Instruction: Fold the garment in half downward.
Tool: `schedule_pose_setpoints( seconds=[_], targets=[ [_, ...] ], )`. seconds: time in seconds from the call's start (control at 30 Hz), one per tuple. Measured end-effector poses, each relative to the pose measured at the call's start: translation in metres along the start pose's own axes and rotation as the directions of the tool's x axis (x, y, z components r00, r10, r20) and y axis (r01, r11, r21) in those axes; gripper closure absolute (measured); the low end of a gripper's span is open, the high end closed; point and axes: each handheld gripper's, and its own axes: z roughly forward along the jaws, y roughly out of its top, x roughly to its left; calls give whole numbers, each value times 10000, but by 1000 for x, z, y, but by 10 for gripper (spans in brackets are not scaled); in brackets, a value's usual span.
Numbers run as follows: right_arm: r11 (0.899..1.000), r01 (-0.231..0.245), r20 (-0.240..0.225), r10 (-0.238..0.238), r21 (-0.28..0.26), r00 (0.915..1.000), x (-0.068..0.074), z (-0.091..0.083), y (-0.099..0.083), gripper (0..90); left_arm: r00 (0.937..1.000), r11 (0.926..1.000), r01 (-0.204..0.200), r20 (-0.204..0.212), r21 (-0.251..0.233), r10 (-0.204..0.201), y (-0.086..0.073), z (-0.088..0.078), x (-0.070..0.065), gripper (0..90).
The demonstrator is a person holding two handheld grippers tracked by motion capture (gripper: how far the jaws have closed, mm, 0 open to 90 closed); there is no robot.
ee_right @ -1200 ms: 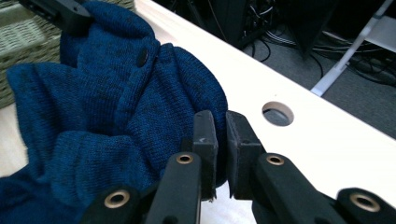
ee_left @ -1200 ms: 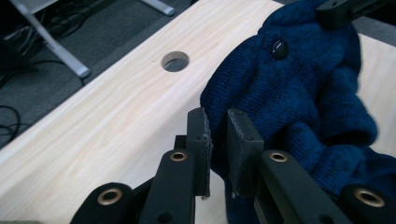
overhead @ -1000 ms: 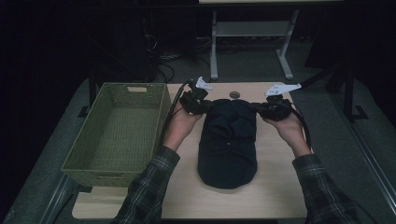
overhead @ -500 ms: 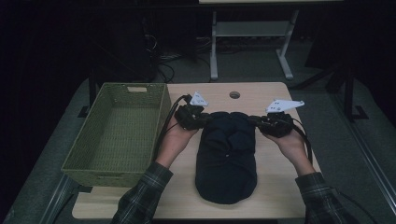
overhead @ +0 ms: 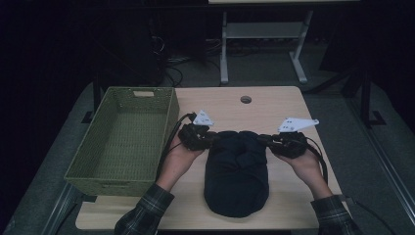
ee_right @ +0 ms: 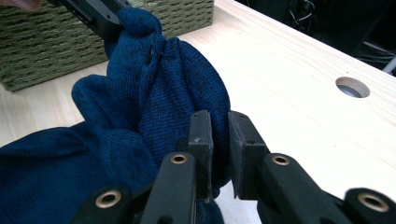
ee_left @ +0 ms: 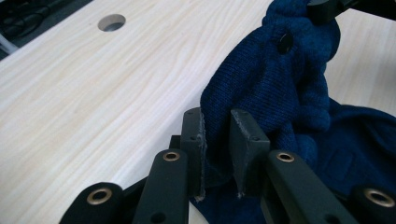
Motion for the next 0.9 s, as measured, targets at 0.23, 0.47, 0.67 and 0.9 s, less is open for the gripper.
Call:
schedule_pose_setpoints(
  seconds=[0.23, 0.47, 0.67, 0.9],
  targets=[
    [9996, -130, -244, 136, 242, 9996, 6, -4, -8, 777, 9987, 10000, 84, 497, 21, -85, -10, -1, -4, 743],
    [9995, -236, -503, 247, 224, 9984, 12, -7, -17, 775, 9958, 9997, 164, 894, 205, -182, -17, -4, -9, 743],
    [9994, -212, -632, 230, 289, 9977, 20, -10, -24, 770, 9949, 9994, 96, 997, 344, -129, -22, -6, -19, 746],
    [9988, -86, -758, 122, 475, 9970, 33, -15, -34, 760, 9927, 9976, -45, 1202, 694, -39, -31, -9, -33, 758]
  ],
)
